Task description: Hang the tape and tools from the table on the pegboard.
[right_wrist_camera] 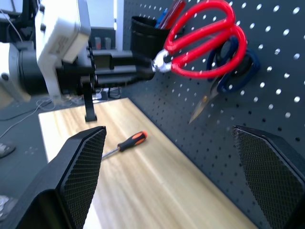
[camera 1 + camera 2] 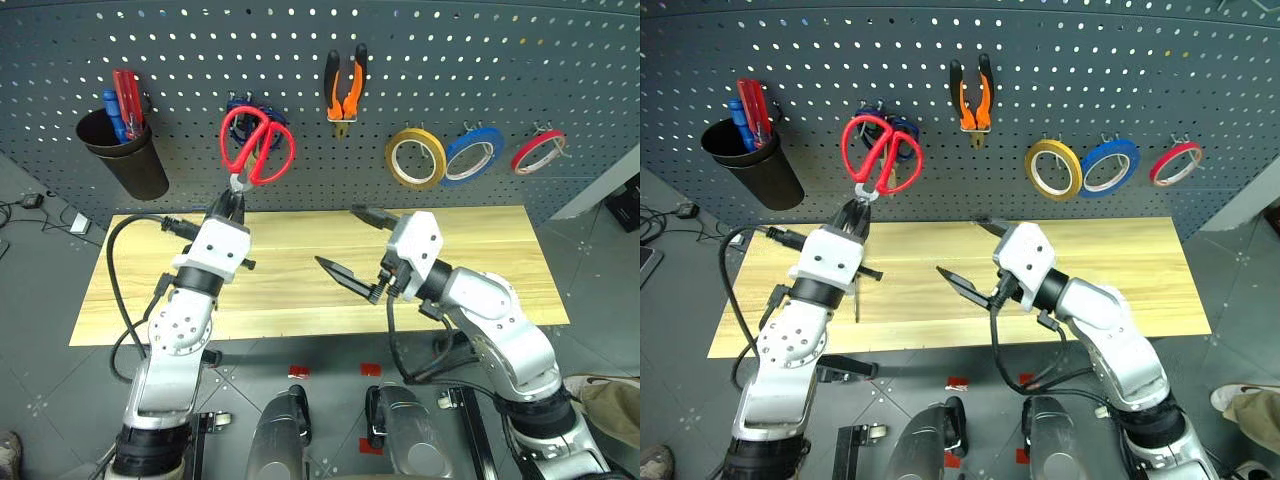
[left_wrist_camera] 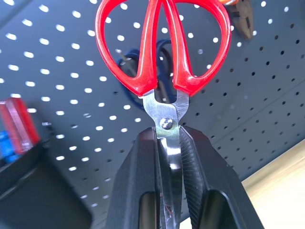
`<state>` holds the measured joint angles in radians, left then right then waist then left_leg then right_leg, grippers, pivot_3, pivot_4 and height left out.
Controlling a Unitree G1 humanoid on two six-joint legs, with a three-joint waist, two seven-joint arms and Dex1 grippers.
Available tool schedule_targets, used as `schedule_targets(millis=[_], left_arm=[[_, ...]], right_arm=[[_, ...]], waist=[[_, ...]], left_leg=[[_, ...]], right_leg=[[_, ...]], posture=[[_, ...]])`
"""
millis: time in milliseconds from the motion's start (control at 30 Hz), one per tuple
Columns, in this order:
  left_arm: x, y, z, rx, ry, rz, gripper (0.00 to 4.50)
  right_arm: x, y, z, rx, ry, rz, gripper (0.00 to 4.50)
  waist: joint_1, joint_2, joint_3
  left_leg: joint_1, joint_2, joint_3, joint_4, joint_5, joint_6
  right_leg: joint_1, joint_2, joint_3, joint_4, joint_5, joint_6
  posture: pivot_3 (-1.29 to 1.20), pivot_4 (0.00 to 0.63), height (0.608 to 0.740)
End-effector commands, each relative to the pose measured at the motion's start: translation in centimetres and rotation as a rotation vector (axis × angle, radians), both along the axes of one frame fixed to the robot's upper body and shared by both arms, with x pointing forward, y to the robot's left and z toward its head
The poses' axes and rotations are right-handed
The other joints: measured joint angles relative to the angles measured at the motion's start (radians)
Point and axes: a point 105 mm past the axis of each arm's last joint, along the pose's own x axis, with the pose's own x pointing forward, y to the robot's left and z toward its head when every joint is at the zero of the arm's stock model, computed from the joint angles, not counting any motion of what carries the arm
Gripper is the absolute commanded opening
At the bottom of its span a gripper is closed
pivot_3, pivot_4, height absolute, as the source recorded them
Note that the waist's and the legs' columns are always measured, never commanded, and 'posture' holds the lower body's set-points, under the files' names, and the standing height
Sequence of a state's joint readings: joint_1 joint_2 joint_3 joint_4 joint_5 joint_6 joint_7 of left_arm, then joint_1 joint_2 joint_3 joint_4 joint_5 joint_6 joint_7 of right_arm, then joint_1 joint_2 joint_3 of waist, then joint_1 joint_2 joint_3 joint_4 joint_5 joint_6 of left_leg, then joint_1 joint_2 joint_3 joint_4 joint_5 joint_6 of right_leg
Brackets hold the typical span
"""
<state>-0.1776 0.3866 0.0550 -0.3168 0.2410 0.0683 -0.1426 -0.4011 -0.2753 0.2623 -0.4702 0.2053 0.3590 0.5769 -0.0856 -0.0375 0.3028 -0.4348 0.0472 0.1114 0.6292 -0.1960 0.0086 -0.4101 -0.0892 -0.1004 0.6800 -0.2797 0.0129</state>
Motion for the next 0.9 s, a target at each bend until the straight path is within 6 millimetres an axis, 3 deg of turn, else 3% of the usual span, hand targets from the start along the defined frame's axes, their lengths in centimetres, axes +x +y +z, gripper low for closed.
schedule_targets(millis=[33,200,333,533,900], left_arm=[[0.9,0.4,0.8,0.005,-0.029,-0.006,0.33],[2.7,0.4,-0.4,-0.018,0.031,-0.014,0.33],[3.6,1.1,-0.5,-0.071,0.043,0.021,1.65],[3.7,0.3,0.1,-0.059,0.008,0.001,3.52],[2.4,-0.9,-1.8,-0.08,0.108,-0.093,3.52]], right_arm=[[-0.2,1.3,1.9,0.048,-0.071,0.018,4.5],[-0.3,2.5,2.4,0.066,-0.09,0.049,4.5],[-0.3,2.7,2.6,0.075,-0.094,0.049,4.5],[-0.2,2.6,2.7,0.082,-0.093,0.04,4.5],[-0.3,1.9,1.7,0.063,-0.067,0.014,4.5]], waist=[[-0.001,0.0,0.0],[-0.002,-0.001,0.0],[-0.002,-0.001,-0.001],[-0.002,-0.001,-0.001],[-0.003,-0.001,-0.001]], left_leg=[[0.0,0.0,0.0,0.0,0.0,0.0],[0.0,0.0,0.001,0.0,0.002,-0.003],[0.0,0.0,0.001,0.0,0.002,-0.003],[0.0,0.0,0.001,0.001,0.002,-0.003],[0.0,0.0,0.0,0.001,0.002,-0.004]], right_leg=[[0.0,0.0,0.0,0.0,0.0,0.0],[0.0,0.0,0.0,0.0,0.0,0.0],[0.0,-0.001,0.0,0.0,0.0,0.0],[0.0,0.0,0.0,0.0,0.0,0.0],[0.001,0.0,0.0,0.0,0.0,0.0]], posture=[[-0.22,0.245,0.74],[-0.22,0.251,0.74],[-0.23,0.254,0.74],[-0.23,0.257,0.74],[-0.23,0.26,0.74]])
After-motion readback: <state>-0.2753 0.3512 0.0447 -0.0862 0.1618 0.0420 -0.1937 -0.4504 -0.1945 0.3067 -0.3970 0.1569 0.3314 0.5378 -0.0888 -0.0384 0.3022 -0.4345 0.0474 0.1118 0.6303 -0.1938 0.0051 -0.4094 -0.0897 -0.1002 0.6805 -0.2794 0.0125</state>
